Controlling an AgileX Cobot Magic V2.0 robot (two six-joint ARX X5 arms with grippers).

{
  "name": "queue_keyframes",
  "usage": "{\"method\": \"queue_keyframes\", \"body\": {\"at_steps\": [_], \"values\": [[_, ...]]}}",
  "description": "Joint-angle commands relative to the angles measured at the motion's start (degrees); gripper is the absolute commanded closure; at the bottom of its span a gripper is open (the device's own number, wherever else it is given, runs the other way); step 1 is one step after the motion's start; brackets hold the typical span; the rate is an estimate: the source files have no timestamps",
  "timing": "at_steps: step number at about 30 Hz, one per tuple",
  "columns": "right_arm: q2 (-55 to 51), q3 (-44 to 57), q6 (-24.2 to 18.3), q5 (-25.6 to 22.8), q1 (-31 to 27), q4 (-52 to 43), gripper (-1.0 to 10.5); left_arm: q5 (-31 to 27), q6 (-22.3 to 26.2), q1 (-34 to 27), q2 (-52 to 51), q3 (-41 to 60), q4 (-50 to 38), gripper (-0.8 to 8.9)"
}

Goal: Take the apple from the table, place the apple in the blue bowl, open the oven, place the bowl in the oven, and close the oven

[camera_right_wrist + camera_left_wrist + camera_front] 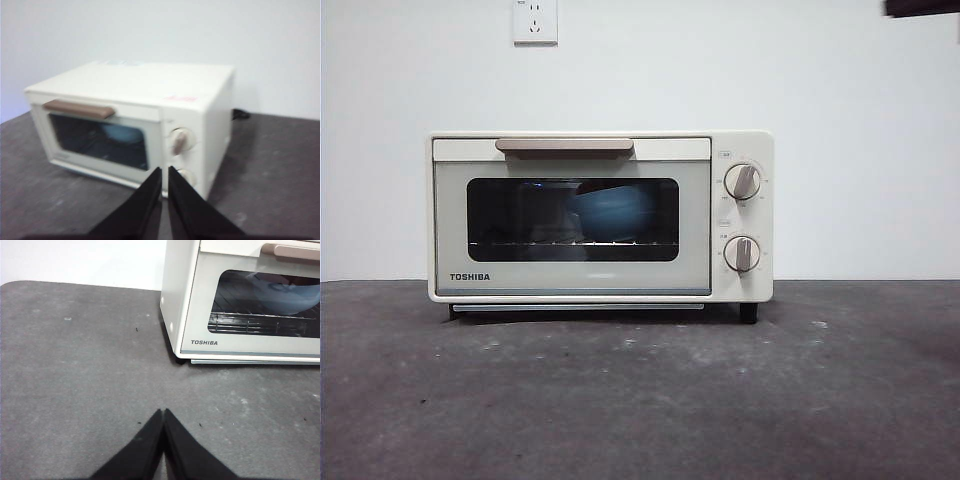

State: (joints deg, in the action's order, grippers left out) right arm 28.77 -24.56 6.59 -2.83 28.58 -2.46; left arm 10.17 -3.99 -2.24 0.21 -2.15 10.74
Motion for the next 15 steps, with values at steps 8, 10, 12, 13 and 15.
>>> {"method": "queue_keyframes", "body": {"at_steps": [8, 10, 12, 13, 15], "values": [[-13.4, 11.4, -5.6, 2.0, -19.6, -2.1, 9.4, -0.1, -0.1, -0.1, 0.0, 1.0, 0.8, 8.06], [-16.0, 14.0, -5.6, 1.9, -21.5, -2.1, 9.4, -0.1, -0.1, -0.1, 0.0, 1.0, 0.8, 8.06], [-18.4, 16.4, -5.6, 1.6, -22.9, -2.2, 9.4, -0.1, -0.1, -0.1, 0.0, 1.0, 0.8, 8.06], [-19.6, 17.6, -5.6, 1.5, -23.5, -2.2, 9.4, -0.1, -0.1, -0.1, 0.0, 1.0, 0.8, 8.06], [-21.8, 20.0, -5.6, 1.5, -24.4, -2.2, 9.4, -0.1, -0.1, -0.1, 0.0, 1.0, 0.8, 8.06]]}}
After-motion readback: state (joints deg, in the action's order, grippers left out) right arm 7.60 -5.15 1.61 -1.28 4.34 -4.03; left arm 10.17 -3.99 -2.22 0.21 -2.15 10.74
